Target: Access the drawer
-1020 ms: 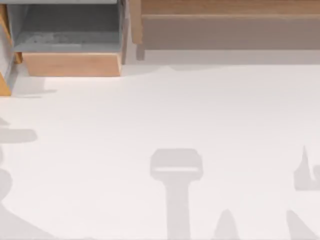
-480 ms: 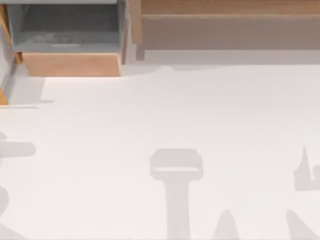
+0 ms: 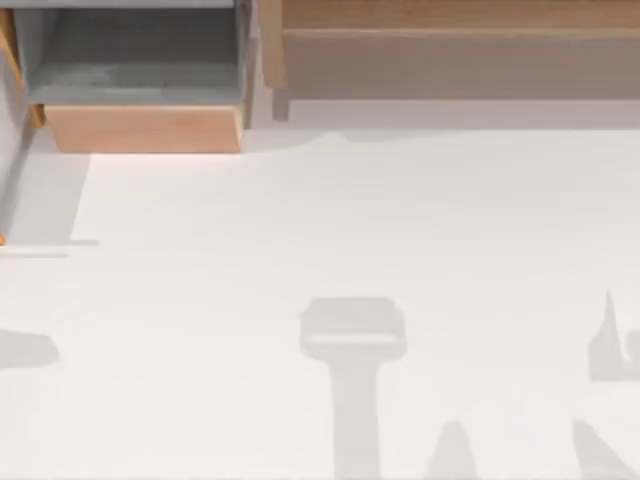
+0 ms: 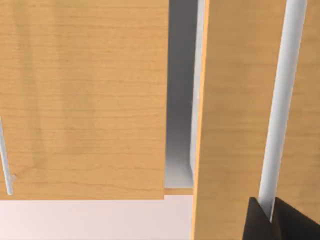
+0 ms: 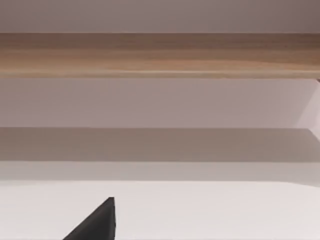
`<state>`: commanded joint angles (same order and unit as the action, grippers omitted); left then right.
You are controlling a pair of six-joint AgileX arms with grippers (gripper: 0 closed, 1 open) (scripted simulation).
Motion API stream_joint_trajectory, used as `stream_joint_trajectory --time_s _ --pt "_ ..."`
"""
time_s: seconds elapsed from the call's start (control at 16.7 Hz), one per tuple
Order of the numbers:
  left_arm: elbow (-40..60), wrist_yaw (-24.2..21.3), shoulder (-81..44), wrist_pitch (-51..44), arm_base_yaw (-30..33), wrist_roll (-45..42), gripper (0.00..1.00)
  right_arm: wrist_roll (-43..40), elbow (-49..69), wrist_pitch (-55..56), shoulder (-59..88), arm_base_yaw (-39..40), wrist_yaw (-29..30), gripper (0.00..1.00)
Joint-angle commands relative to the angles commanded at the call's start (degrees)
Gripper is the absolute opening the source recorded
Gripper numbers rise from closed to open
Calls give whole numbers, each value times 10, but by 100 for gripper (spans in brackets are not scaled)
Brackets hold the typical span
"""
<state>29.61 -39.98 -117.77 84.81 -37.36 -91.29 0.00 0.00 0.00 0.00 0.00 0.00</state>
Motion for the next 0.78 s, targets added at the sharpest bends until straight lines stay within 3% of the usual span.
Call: stream_joint_trajectory --time_s 0.36,0.78 --pt "-18 -14 12 15 -16 -1 0 0 0 0 0 0 0 100" --pt "-18 -14 12 15 -16 -1 53 0 0 0 0 0 0 100"
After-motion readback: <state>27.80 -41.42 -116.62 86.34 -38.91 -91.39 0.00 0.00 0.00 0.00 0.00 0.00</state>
